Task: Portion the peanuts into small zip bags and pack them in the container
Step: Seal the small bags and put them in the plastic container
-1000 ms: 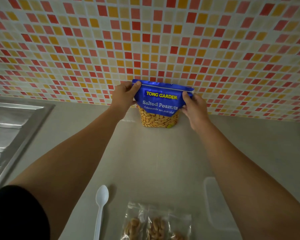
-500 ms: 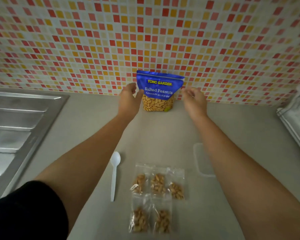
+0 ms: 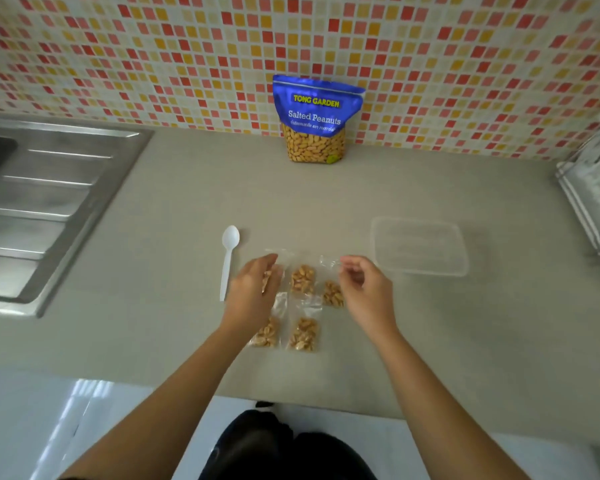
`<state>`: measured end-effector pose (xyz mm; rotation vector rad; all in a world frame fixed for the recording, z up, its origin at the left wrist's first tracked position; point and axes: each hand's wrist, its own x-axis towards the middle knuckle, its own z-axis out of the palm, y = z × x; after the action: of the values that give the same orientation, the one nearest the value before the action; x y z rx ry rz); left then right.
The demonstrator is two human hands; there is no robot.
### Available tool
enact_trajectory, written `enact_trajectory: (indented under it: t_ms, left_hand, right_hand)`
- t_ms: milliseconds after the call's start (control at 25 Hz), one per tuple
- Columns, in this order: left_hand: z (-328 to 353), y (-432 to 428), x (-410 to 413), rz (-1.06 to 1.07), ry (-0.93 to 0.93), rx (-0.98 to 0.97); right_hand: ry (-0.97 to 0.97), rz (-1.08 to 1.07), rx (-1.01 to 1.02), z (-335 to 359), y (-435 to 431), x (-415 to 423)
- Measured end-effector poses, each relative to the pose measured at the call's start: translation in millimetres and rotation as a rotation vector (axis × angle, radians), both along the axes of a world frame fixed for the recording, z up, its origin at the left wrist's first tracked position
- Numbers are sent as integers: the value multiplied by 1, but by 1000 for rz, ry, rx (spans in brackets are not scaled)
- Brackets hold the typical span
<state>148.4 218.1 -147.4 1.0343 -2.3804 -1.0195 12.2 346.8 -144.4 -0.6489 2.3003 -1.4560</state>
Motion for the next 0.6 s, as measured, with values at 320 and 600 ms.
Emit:
enact_trajectory:
  t_ms: [320,600]
  left_hand:
    - [-24,19,14,-182,-245,-435]
    - [-27,6,-12,-217,-376,-532]
  right_hand:
    - [505,372,375,-33,4,12]
    - [502,438,438,-37,-5,4]
